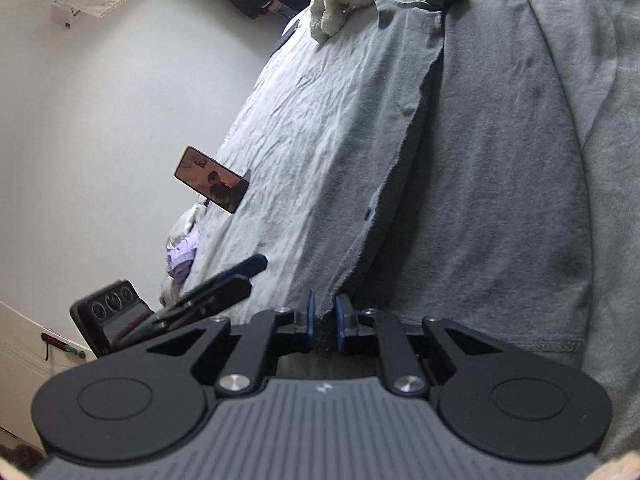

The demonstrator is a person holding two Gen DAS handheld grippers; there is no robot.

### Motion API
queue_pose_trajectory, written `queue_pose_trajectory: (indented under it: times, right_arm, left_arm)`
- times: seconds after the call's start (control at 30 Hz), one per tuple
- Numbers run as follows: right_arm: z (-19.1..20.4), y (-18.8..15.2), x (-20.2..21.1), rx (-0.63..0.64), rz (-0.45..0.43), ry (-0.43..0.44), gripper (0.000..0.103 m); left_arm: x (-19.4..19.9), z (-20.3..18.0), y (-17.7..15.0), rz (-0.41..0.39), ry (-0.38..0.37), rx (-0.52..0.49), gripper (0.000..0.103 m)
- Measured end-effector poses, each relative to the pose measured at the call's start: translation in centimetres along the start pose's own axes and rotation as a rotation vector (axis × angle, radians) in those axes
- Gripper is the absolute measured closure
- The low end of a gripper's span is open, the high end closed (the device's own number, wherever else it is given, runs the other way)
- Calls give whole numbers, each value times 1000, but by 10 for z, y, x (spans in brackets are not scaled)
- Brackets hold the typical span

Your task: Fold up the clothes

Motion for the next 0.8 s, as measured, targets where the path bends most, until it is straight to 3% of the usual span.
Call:
queue_pose_trajectory:
  times: [0.2, 0.33, 0.4, 0.43, 0.6, 0.8]
  right_arm:
    - [21, 14, 3, -5, -40, 95, 89]
    - [23, 17, 3, 1, -41, 102, 89]
    - [20, 15, 5, 2, -45, 93, 89]
    - [19, 15, 8, 4, -51, 85, 89]
    - [4, 10, 23, 17, -73, 16, 90]
    - [-26, -6, 26, 42, -30, -192, 91]
  left_arm:
    - [-5, -32, -17, 23, 42, -153, 20]
    - [-21, -37, -25, 37, 192, -161, 21]
    - [-27, -35, -27, 67, 261, -174, 28]
    - [-28, -35, -28, 81, 288, -187, 37]
    - [-26, -36, -32, 118, 310, -251, 46]
    - [-25, -38, -32, 156, 290, -270, 51]
Point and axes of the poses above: each gripper's, at about its wrist camera, not at the fingertips, and x roughly against the way its jaws point, z to its left, y to its top, the point moved 3 cm from there along -x, roughly the way its jaws point, and after that the axes turned 5 degrees about -x, right-handed, at the moved point
